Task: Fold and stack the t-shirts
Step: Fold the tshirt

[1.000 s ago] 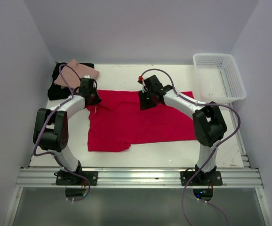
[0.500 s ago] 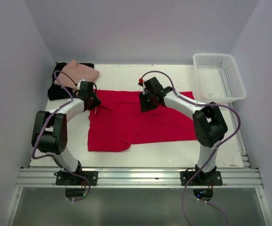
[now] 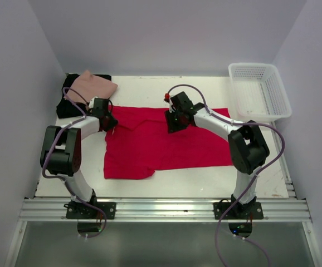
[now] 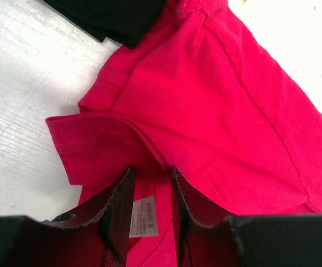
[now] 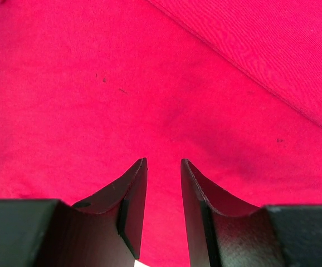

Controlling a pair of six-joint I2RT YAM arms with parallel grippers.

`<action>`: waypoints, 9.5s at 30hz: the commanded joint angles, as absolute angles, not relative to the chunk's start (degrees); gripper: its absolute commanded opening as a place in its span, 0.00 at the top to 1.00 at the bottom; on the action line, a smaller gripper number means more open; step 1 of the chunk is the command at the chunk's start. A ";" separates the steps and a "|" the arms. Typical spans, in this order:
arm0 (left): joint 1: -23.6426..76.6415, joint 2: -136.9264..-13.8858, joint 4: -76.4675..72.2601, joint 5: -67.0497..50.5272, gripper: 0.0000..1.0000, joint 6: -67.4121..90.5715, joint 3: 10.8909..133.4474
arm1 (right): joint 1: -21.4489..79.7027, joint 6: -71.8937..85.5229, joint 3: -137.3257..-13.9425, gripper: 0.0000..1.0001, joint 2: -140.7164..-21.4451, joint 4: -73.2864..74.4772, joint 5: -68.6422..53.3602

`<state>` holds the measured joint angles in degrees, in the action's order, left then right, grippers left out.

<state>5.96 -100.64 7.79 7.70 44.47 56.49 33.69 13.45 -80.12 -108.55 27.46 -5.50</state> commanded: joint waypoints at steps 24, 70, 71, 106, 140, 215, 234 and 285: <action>5.19 -104.85 -2.64 2.38 0.76 44.30 58.01 | 33.75 11.69 -79.54 0.69 -105.65 27.95 -4.13; 5.89 -89.48 2.72 -4.39 1.00 46.58 47.29 | 33.75 11.60 -77.61 0.73 -105.03 26.89 -4.66; 5.98 -89.04 2.81 -4.57 1.00 46.76 46.59 | 33.75 11.51 -77.69 0.73 -105.12 26.81 -4.75; 9.50 -90.95 1.41 6.07 1.00 37.27 55.71 | 33.75 14.24 -82.26 1.00 -107.40 25.31 -13.62; 8.53 -87.89 0.88 4.22 1.00 40.69 41.31 | 37.18 25.22 -106.25 1.00 -132.79 18.37 -33.05; 8.61 -82.44 -4.04 0.26 1.00 38.32 37.53 | 38.23 24.88 -90.62 0.76 -123.66 -2.20 -24.70; 8.53 -80.86 -4.31 0.26 1.00 38.58 36.30 | 39.11 24.61 -104.85 0.75 -136.49 5.97 -22.85; 8.35 -81.12 -4.66 0.35 1.00 39.11 35.42 | 43.77 16.79 -98.97 1.00 -126.22 12.04 -7.12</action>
<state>8.64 -82.15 -2.13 0.36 39.38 35.86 43.66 18.41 -100.49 -132.27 12.58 -8.45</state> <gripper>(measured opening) 0.005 0.010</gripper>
